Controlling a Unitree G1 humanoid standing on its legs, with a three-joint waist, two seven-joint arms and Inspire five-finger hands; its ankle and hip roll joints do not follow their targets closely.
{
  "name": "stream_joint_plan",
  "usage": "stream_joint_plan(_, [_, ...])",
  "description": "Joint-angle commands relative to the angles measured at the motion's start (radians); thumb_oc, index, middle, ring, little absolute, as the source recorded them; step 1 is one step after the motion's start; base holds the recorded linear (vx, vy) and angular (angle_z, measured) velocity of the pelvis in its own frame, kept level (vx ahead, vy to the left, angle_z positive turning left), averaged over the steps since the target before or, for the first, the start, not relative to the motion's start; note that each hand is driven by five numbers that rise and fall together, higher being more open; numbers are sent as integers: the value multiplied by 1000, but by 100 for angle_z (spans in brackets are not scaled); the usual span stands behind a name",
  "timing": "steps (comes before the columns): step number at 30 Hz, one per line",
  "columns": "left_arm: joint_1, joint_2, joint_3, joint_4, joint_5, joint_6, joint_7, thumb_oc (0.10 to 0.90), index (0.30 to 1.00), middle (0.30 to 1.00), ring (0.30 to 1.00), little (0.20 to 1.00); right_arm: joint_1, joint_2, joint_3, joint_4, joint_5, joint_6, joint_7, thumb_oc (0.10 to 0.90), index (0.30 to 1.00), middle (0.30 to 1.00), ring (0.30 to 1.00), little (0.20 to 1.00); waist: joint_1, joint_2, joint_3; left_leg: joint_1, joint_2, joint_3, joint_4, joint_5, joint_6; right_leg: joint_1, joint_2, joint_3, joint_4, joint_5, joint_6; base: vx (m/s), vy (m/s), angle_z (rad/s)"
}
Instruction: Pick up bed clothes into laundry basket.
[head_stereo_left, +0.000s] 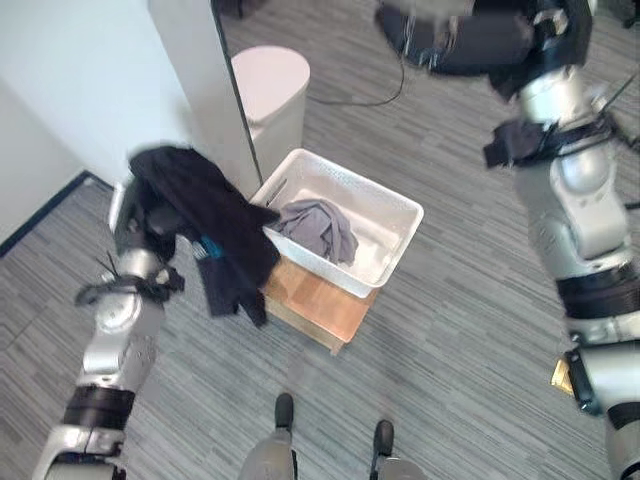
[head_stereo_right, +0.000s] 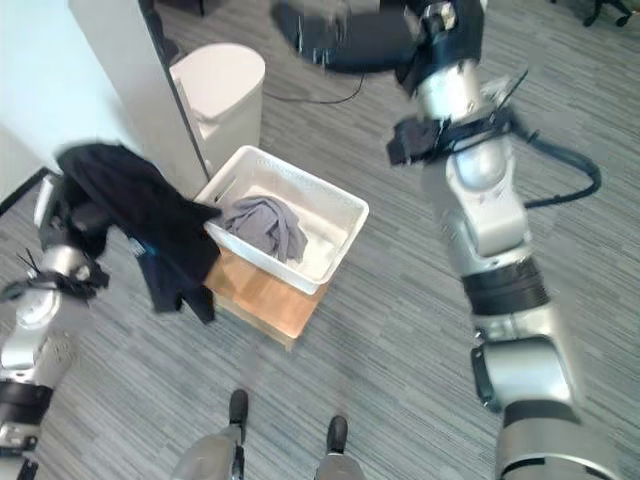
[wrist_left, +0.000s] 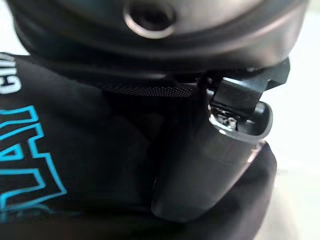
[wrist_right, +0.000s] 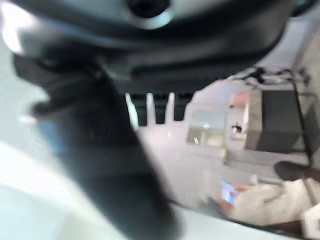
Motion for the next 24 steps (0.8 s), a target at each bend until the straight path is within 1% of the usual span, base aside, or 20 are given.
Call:
stream_joint_plan(1, [-90, 63, 34, -45, 62, -130, -18, 400, 300, 300, 300, 300, 97, -50, 3, -55, -49, -3, 46, 800, 900, 900, 900, 900, -53, 19, -214, 33, -24, -6, 0, -104, 1, -43, 11, 41, 15, -21, 6, 0, 0, 0])
stream_joint_plan(2, [-128, 98, 19, -56, 62, -132, -35, 400, 300, 300, 300, 300, 190, -39, -31, -85, -56, -2, 67, 800, 900, 900, 900, 900, -75, 37, -220, 39, -25, 0, 0, -105, -1, -41, 9, 49, 15, -19, 7, 23, -3, -4])
stream_joint_plan(3, [-155, 131, -2, -52, 61, -132, -47, 400, 300, 300, 300, 300, 238, -27, -43, -98, -46, -4, 84, 800, 900, 900, 900, 900, -83, 43, -226, 41, -25, 2, 0, -105, -1, -39, 8, 51, 14, -20, 8, 20, -12, -7])
stream_joint_plan(5, [-195, 185, -4, -56, 70, -139, -48, 400, 300, 300, 300, 300, 306, -24, -75, -109, -60, -9, 99, 800, 900, 900, 900, 900, -100, 58, -231, 42, -27, 7, 0, -104, -2, -40, 5, 55, 14, -18, 10, 8, -14, -16])
stream_joint_plan(6, [-202, 187, -12, -53, 69, -140, -48, 400, 300, 300, 300, 300, 314, -21, -81, -114, -61, -8, 99, 800, 900, 900, 900, 900, -97, 55, -232, 42, -27, 7, 0, -104, -3, -40, 6, 55, 14, -18, 10, 19, 1, -18])
stream_joint_plan(7, [-252, 247, -17, -49, 84, -152, -40, 400, 300, 300, 300, 300, 370, -16, -101, -118, -69, -14, 111, 800, 900, 900, 900, 900, -115, 72, -240, 42, -28, 12, 0, -102, -4, -40, 3, 61, 14, -16, 12, 21, 0, -17])
stream_joint_plan(9, [-326, 308, -45, -17, 75, -168, -31, 400, 300, 300, 300, 300, 441, 9, -129, -108, -57, -25, 116, 800, 900, 900, 900, 900, -131, 87, -247, 42, -30, 16, 0, -101, -6, -43, 3, 64, 13, -14, 15, 18, -8, -9])
stream_joint_plan(12, [-441, 355, -102, 63, 47, -180, -19, 400, 300, 300, 300, 300, 511, 36, -147, -125, -44, -34, 135, 800, 900, 900, 900, 900, -153, 101, -255, 41, -29, 23, 0, -100, -10, -44, 1, 67, 13, -13, 19, 7, -11, -12])
stream_joint_plan(13, [-454, 356, -114, 71, 45, -182, -21, 400, 300, 300, 300, 300, 514, 38, -150, -127, -43, -34, 136, 800, 900, 900, 900, 900, -152, 99, -255, 41, -28, 22, 0, -100, -10, -44, 1, 66, 13, -13, 19, 4, -18, -6])
stream_joint_plan(14, [-517, 362, -160, 131, 20, -180, -21, 400, 300, 300, 300, 300, 554, 55, -155, -134, -21, -39, 149, 800, 900, 900, 900, 900, -170, 109, -254, 41, -27, 28, 0, -100, -12, -46, 0, 70, 13, -11, 21, 0, 0, 0])
stream_joint_plan(15, [-565, 361, -197, 172, -2, -179, -28, 400, 300, 300, 300, 300, 576, 66, -157, -143, -2, -37, 163, 800, 900, 900, 900, 900, -179, 111, -254, 42, -27, 31, 0, -101, -13, -47, 0, 73, 12, -9, 22, 0, 0, 0])
stream_joint_plan(17, [-619, 371, -243, 224, -13, -170, -38, 400, 300, 300, 300, 300, 606, 72, -152, -153, 15, -35, 179, 800, 900, 900, 900, 900, -198, 120, -253, 44, -27, 40, 0, -101, -14, -50, 1, 81, 13, -7, 25, -3, -4, -4])
stream_joint_plan(19, [-692, 362, -310, 292, -39, -164, -60, 400, 300, 300, 300, 300, 636, 84, -150, -166, 52, -31, 207, 800, 900, 900, 900, 900, -213, 122, -254, 43, -26, 47, 0, -101, -16, -54, 1, 89, 13, -5, 27, -4, -3, -10])
stream_joint_plan(22, [-802, 358, -405, 387, -28, -150, -97, 400, 300, 300, 300, 300, 676, 97, -132, -199, 173, -6, 298, 800, 900, 900, 900, 900, -239, 128, -250, 43, -23, 59, 0, -100, -18, -61, 0, 99, 14, -2, 30, -14, 8, -8])
stream_joint_plan(23, [-842, 321, -434, 470, -45, -129, -125, 400, 300, 300, 300, 300, 696, 100, -124, -233, 231, 8, 347, 800, 900, 900, 900, 900, -257, 130, -247, 45, -22, 63, 0, -102, -18, -64, 0, 104, 15, 0, 31, -4, -1, -20])
stream_joint_plan(24, [-872, 301, -453, 514, -49, -123, -140, 400, 300, 300, 300, 300, 709, 102, -131, -246, 264, 12, 365, 800, 900, 900, 900, 900, -266, 129, -245, 45, -22, 67, 0, -104, -19, -67, 0, 107, 16, 0, 33, -3, -3, -19])
